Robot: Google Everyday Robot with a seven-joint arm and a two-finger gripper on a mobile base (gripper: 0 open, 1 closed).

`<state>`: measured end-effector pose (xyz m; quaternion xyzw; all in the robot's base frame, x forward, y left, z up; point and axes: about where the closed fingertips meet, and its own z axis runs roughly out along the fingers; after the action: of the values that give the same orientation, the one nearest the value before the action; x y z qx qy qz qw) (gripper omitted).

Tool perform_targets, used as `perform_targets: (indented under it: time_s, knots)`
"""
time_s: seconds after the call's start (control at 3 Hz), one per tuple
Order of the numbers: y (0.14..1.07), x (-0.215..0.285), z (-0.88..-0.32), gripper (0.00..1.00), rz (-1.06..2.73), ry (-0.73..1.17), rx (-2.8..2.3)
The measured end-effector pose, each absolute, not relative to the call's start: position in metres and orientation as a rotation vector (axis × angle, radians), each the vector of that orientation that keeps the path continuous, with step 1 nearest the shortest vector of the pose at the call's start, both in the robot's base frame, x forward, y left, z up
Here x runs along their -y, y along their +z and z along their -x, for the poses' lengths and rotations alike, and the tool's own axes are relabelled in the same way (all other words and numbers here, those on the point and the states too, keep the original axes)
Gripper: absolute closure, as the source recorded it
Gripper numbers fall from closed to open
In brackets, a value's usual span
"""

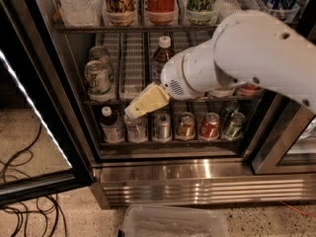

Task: Pick 7up can from middle shelf of fridge

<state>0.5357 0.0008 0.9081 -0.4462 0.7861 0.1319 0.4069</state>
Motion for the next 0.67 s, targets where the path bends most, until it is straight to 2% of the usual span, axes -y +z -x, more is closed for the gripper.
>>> perform_targets:
  time_s: [0.33, 0.67]
  knots:
    - [0.884, -0.034, -0.538, 0.0, 1.017, 0.372, -1.978]
    - [0.896, -0.034, -0.55, 0.0, 0.945, 0.366, -1.936]
